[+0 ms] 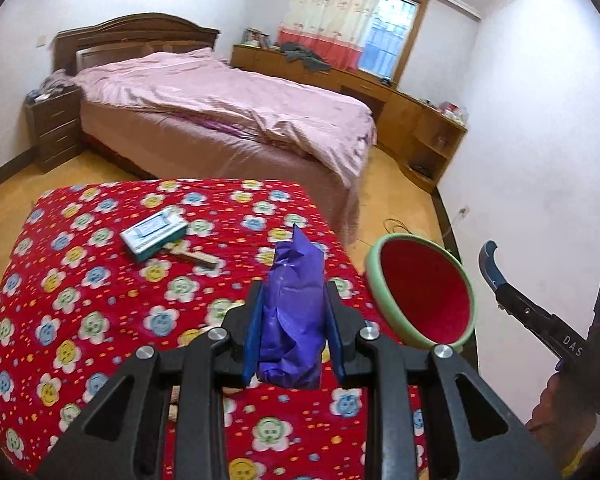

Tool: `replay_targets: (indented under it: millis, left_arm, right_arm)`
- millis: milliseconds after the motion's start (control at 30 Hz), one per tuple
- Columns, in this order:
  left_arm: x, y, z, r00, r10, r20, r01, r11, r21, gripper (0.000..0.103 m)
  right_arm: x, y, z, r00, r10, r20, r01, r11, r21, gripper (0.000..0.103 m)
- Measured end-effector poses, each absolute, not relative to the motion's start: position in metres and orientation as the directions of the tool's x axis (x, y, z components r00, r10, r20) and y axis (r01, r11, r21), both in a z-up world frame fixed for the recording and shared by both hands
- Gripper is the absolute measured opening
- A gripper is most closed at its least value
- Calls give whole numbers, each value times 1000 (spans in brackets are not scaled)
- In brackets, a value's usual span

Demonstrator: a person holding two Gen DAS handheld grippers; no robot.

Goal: Collect trash
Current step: 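Carry the purple bag with the left tool while the right tool carries the blue piece to the bucket, then release the blue piece into the bucket with the right tool while the left tool drops the purple bag in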

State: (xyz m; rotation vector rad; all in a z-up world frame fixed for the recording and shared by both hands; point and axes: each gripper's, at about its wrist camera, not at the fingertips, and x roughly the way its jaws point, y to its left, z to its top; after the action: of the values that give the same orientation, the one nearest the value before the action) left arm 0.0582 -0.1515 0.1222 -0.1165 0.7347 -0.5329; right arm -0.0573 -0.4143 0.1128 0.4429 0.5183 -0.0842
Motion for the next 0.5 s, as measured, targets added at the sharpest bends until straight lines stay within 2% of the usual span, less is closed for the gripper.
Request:
replay_targets:
  millis: [500]
  left_arm:
    - [63,-258,102,490,-584,-647,589,769,-249,28]
  right_arm:
    - [-75,-466,84,840,-84,-536,338,854,396,21]
